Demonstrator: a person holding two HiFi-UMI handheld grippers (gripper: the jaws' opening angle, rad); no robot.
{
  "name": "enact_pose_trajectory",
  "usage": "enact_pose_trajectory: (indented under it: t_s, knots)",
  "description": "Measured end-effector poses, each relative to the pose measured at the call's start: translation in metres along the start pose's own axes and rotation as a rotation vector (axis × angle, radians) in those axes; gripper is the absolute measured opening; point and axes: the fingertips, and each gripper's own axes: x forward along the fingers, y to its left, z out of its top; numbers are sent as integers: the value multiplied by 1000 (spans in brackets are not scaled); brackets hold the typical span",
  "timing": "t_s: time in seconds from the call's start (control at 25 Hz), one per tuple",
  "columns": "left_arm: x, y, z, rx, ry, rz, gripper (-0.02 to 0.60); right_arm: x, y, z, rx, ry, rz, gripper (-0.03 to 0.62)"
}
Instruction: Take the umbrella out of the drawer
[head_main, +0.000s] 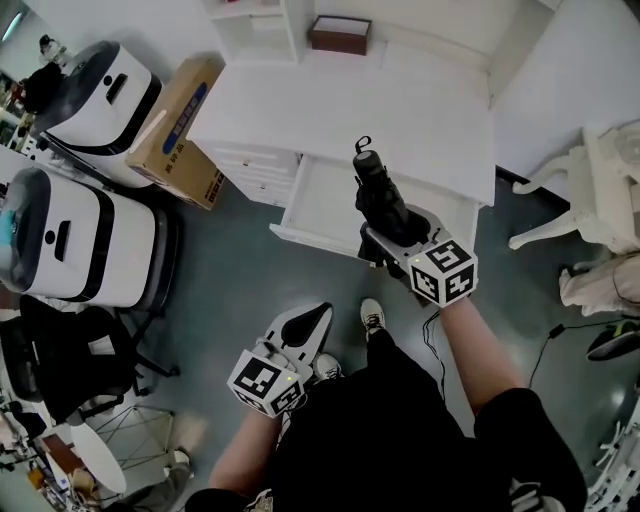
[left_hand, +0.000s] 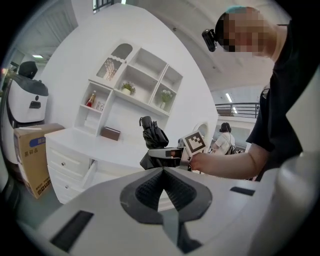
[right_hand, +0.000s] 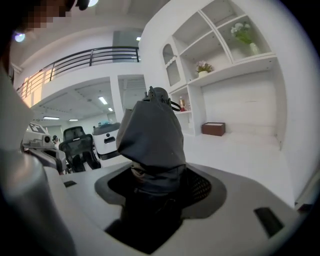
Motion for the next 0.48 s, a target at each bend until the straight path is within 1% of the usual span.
enact_pose_trajectory:
  t_s: [0.24, 0.48]
  knots:
    - [-21, -6, 15, 21, -45, -11, 5, -39, 34, 24, 97, -124, -15, 270]
    - [-49, -14, 17, 49, -76, -28, 5, -68, 69, 25, 151, -192, -44, 270]
